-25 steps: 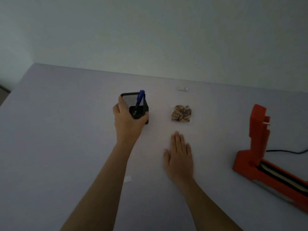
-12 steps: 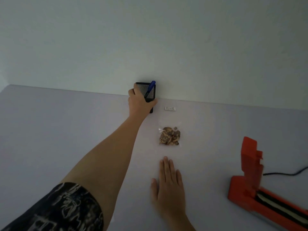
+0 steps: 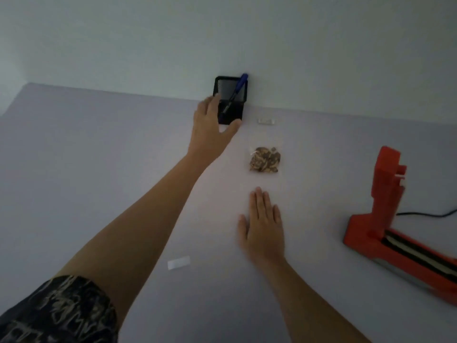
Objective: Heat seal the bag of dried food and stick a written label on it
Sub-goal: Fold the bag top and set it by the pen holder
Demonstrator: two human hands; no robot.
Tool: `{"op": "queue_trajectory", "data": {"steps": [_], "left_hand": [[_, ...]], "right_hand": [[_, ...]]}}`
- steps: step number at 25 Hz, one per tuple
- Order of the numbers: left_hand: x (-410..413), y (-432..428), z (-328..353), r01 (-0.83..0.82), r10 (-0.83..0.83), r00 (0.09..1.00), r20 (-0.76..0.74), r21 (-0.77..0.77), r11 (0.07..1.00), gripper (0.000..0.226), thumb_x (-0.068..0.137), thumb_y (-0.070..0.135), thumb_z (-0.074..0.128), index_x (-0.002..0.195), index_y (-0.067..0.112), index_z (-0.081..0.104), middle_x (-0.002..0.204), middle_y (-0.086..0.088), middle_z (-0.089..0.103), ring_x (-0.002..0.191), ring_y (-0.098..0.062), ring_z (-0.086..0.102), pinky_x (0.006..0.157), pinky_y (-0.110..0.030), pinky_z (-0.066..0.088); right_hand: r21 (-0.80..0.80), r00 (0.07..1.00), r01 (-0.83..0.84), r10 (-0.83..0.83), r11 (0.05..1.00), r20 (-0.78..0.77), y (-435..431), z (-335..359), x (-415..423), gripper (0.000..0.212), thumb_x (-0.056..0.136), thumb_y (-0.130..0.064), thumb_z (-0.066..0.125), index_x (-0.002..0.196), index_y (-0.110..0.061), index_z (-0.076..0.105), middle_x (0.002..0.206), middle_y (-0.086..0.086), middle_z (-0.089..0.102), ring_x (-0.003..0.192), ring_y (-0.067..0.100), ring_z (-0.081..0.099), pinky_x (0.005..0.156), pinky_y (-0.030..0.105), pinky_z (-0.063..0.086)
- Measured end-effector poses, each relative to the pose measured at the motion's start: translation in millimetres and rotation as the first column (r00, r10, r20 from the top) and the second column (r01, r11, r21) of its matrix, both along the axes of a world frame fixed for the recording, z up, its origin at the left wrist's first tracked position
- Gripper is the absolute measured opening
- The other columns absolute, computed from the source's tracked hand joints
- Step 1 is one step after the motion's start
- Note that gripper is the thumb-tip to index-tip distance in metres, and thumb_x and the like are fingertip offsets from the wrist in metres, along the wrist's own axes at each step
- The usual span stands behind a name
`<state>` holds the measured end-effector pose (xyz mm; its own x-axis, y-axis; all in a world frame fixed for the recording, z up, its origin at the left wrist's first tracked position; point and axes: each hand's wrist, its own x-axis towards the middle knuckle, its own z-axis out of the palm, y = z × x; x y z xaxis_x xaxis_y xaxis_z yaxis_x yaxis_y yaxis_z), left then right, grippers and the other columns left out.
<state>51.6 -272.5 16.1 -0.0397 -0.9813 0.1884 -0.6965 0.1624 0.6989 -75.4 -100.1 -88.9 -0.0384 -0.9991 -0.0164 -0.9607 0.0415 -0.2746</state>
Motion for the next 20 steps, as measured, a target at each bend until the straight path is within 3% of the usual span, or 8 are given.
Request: {"op": "queue_trajectory", "data": {"steps": [3, 6, 8, 10, 14, 20], "left_hand": [[49.0, 87.9, -18.5, 0.226, -0.235, 0.967, 0.102, 0.093, 0.970, 0.044, 0.087, 0.020, 0.064, 0.126, 0.004, 0.054, 0.117, -0.016, 0.060, 0.101, -0.025, 0.059, 0.086, -0.018, 0.038], [102.5, 163.4, -38.6, 0.368, -0.416, 0.891, 0.182, 0.249, 0.896, 0.031, 0.086, 0.024, 0.064, 0.112, 0.007, 0.066, 0.104, -0.012, 0.066, 0.089, -0.025, 0.063, 0.081, -0.025, 0.046], [127.9, 195.9, -49.4, 0.404, -0.486, 0.851, 0.201, 0.341, 0.849, 0.039, 0.084, 0.037, 0.059, 0.109, 0.008, 0.068, 0.102, -0.011, 0.066, 0.089, -0.024, 0.063, 0.081, -0.027, 0.046], [141.8, 212.6, -59.6, 0.404, -0.500, 0.840, 0.213, 0.371, 0.836, 0.046, 0.081, 0.044, 0.056, 0.108, 0.009, 0.069, 0.098, -0.009, 0.064, 0.086, -0.024, 0.061, 0.078, -0.029, 0.049], [142.8, 221.4, -67.9, 0.393, -0.469, 0.846, 0.255, 0.296, 0.871, 0.030, 0.077, 0.025, 0.070, 0.101, 0.007, 0.070, 0.087, -0.010, 0.064, 0.075, -0.028, 0.060, 0.068, -0.027, 0.046], [135.6, 221.6, -65.3, 0.415, -0.467, 0.819, 0.334, 0.217, 0.884, 0.016, 0.078, 0.019, 0.067, 0.088, 0.008, 0.073, 0.072, -0.008, 0.063, 0.060, -0.025, 0.058, 0.053, -0.026, 0.044]], "right_hand": [[0.036, 1.000, -0.004, 0.005, 0.999, -0.029, -1.5, -1.1, -1.0, 0.067, 0.087, -0.041, 0.022, 0.145, -0.007, 0.021, 0.156, 0.008, 0.019, 0.144, 0.021, 0.016, 0.115, 0.041, 0.014], [0.055, 0.999, -0.012, 0.014, 0.998, -0.045, -0.6, -2.9, 0.4, 0.069, 0.087, -0.042, 0.018, 0.146, -0.007, 0.018, 0.156, 0.008, 0.016, 0.144, 0.022, 0.013, 0.115, 0.042, 0.013], [0.068, 0.999, -0.015, 0.018, 0.998, -0.042, -0.3, -4.1, 1.4, 0.069, 0.086, -0.042, 0.017, 0.146, -0.008, 0.017, 0.157, 0.008, 0.014, 0.145, 0.022, 0.011, 0.116, 0.042, 0.012], [0.073, 0.999, -0.017, 0.020, 0.997, -0.046, -1.4, -4.7, 1.9, 0.068, 0.087, -0.041, 0.018, 0.146, -0.008, 0.015, 0.157, 0.009, 0.013, 0.145, 0.022, 0.010, 0.116, 0.043, 0.012], [0.086, 0.998, -0.018, 0.023, 0.996, -0.056, -1.1, -2.5, 1.7, 0.069, 0.087, -0.042, 0.016, 0.147, -0.008, 0.013, 0.157, 0.008, 0.011, 0.145, 0.021, 0.009, 0.116, 0.042, 0.010], [0.057, 0.999, -0.011, 0.014, 0.998, -0.052, -0.8, -1.5, 1.0, 0.071, 0.085, -0.043, 0.016, 0.146, -0.007, 0.018, 0.156, 0.008, 0.016, 0.144, 0.022, 0.014, 0.115, 0.042, 0.013]]}}
